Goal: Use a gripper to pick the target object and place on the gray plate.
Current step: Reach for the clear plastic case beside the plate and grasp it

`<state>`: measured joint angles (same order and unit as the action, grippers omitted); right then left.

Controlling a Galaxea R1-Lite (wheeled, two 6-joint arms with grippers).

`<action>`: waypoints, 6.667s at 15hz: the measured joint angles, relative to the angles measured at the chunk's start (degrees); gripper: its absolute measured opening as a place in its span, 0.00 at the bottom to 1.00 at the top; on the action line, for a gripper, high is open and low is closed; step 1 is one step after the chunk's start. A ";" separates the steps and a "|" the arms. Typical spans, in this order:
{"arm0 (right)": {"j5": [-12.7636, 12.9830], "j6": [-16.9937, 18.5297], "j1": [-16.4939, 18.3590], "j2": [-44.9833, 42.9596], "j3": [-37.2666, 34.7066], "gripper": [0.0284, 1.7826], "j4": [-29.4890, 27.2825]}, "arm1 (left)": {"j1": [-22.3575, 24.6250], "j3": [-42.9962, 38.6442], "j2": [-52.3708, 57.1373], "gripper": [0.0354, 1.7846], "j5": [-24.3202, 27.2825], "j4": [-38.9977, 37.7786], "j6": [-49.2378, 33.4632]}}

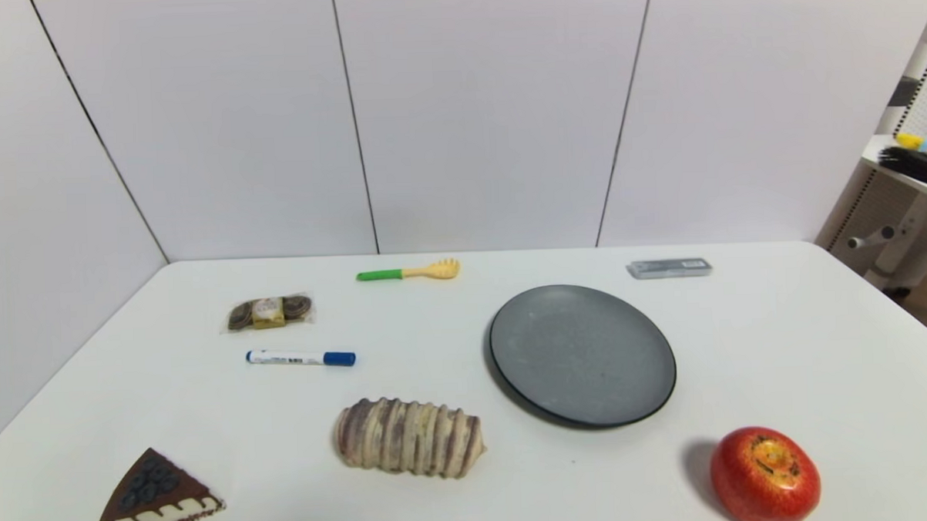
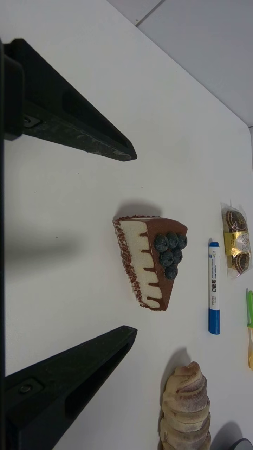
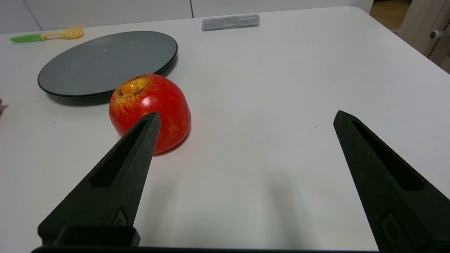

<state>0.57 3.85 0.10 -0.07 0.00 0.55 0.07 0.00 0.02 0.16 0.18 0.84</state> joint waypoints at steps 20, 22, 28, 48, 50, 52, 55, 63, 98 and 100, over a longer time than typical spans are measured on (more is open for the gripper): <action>0.17 0.06 -1.24 64.13 56.81 0.95 -15.54 | 0.02 0.00 0.00 0.94 0.00 0.00 0.01; -0.17 -1.35 -0.39 74.63 66.60 0.95 -16.18 | 0.02 0.00 0.02 0.94 0.02 0.00 0.01; -7.66 -16.62 4.45 98.02 91.56 0.95 -27.53 | 0.00 0.00 0.02 0.94 0.00 0.00 0.00; -41.31 -51.18 8.66 128.64 111.41 0.95 -31.91 | 0.02 0.00 0.02 0.94 0.00 0.00 0.04; -46.68 -55.39 9.16 130.12 111.46 0.95 -31.83 | 0.00 0.00 0.00 0.94 0.00 0.00 0.06; -49.10 -60.55 10.13 131.50 111.52 0.95 -31.81 | 0.00 0.00 0.02 0.94 0.00 0.00 0.01; -53.08 -65.82 11.95 133.37 111.68 0.95 -30.53 | 0.00 0.00 0.02 0.94 0.00 0.00 0.01; -53.91 -57.91 12.76 136.79 111.80 0.95 -26.04 | 0.02 0.00 0.02 0.94 0.02 0.00 -0.02; -49.82 -50.57 11.84 141.58 112.07 0.95 -16.51 | 0.00 0.00 0.00 0.94 0.02 0.00 0.01; -47.95 -50.63 11.72 141.51 112.07 0.95 -16.66 | 0.00 0.00 0.02 0.94 0.02 0.00 0.01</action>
<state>-47.37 -46.78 11.81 141.44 112.07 -16.12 0.07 0.00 0.05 0.18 0.18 0.85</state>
